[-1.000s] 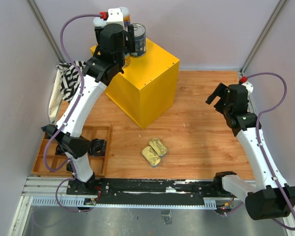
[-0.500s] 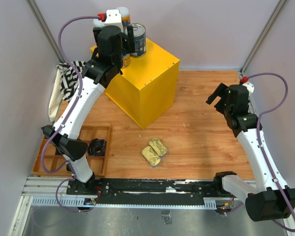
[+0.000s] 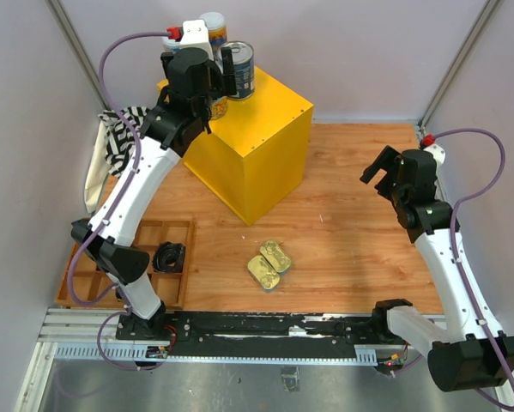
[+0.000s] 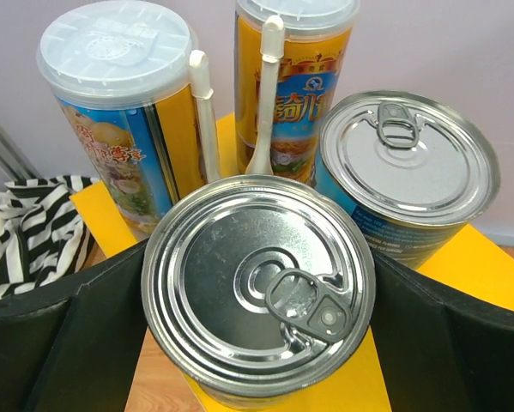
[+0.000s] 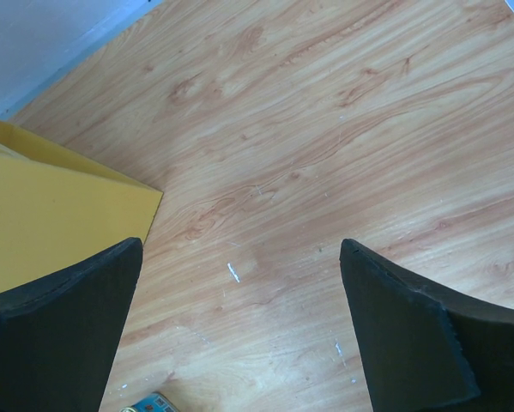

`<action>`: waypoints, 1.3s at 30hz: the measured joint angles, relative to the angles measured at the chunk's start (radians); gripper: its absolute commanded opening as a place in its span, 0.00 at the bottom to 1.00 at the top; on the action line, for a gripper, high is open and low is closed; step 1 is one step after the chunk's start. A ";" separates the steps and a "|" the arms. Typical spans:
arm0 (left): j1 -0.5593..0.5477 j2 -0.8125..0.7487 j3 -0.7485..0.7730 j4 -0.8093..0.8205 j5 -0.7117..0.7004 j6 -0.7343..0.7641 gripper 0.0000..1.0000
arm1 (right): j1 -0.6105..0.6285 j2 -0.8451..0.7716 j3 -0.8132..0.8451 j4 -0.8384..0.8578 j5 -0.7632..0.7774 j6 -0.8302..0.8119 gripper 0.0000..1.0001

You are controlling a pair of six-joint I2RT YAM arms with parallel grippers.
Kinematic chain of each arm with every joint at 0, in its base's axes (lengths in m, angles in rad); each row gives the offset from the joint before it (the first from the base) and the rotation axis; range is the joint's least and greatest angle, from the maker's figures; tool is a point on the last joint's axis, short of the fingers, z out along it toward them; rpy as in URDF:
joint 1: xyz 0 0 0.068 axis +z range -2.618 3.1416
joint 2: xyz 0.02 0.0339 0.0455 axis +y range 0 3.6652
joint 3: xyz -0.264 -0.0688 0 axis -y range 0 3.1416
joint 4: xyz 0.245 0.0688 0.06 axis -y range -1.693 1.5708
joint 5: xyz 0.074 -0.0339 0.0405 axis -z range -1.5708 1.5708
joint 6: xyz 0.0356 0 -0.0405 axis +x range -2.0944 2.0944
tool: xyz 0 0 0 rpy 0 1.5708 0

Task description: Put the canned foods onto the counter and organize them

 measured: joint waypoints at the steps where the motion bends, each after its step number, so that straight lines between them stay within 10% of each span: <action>1: 0.000 -0.006 -0.003 0.002 0.004 -0.001 0.99 | 0.000 -0.002 0.000 -0.001 0.000 -0.002 0.99; 23: -0.157 -0.130 0.017 0.072 -0.018 0.032 0.99 | 0.235 -0.072 -0.010 -0.056 -0.011 -0.134 0.99; 39: -0.655 -0.423 -0.612 0.159 -0.248 -0.036 0.99 | 0.736 -0.137 -0.233 -0.134 0.108 -0.138 1.00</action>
